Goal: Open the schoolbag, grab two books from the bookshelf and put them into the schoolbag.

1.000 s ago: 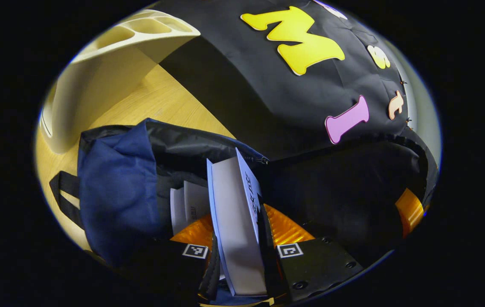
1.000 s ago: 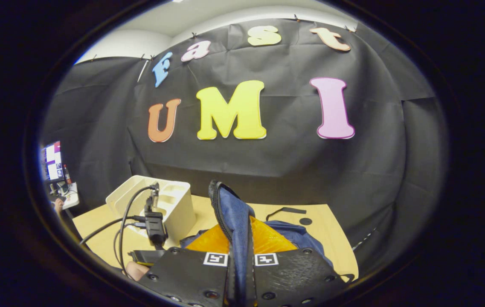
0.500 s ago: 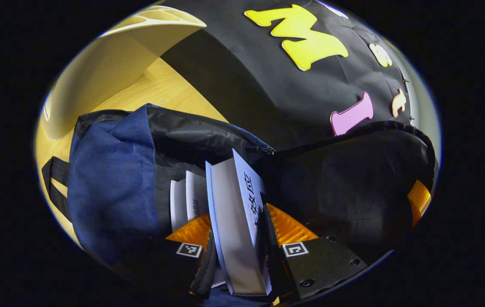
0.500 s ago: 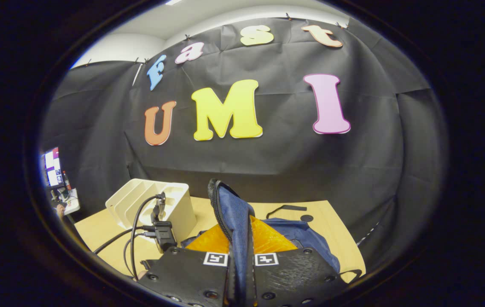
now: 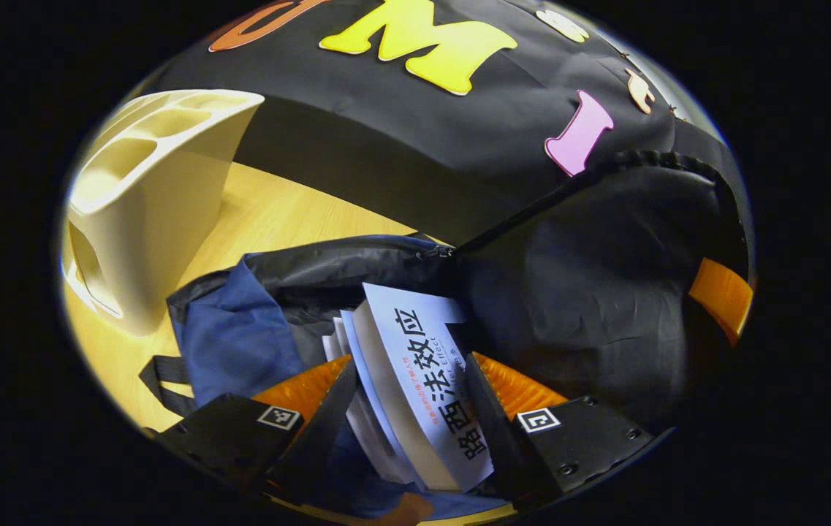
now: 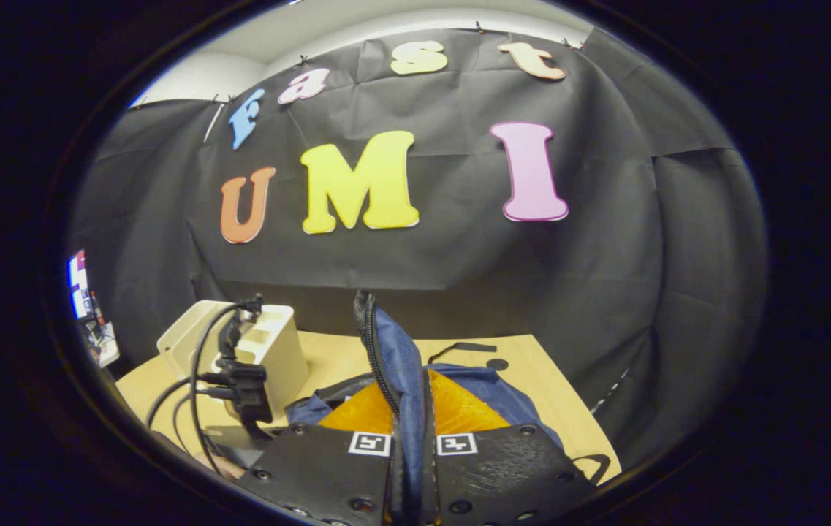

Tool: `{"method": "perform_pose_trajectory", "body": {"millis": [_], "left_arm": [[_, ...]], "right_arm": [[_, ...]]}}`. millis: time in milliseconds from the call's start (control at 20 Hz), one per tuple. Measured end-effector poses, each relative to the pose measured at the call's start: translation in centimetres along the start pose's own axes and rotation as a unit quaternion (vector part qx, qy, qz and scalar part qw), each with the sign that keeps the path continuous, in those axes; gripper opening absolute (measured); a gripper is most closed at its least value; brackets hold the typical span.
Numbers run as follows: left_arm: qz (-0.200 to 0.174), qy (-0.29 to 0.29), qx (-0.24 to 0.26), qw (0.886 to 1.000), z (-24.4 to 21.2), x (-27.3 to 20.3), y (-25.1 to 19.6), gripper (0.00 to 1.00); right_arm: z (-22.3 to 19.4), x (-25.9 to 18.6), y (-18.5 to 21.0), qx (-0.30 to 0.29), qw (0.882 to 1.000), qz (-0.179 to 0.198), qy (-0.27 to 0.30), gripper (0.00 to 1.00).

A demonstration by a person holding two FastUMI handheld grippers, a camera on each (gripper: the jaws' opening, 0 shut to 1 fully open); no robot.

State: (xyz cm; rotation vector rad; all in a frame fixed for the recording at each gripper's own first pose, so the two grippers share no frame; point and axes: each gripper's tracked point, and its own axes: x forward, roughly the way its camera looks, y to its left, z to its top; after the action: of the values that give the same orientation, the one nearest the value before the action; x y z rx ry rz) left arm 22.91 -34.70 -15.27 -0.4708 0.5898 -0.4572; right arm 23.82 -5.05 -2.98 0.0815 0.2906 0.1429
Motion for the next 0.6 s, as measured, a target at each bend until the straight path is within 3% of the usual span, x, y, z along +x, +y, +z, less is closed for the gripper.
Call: {"method": "perform_pose_trajectory", "body": {"millis": [150,600], "left_arm": [[0.0,-0.009,0.004,1.0,0.6,-1.6,1.2,0.92],[0.051,-0.07,0.095,0.992,3.2,-8.8,5.4,0.92]], "right_arm": [[-0.9,-0.1,-0.3,0.012,1.0,-0.005,0.01,0.08],[-3.0,-0.9,-0.4,0.011,0.999,-0.027,0.017,0.09]]}}
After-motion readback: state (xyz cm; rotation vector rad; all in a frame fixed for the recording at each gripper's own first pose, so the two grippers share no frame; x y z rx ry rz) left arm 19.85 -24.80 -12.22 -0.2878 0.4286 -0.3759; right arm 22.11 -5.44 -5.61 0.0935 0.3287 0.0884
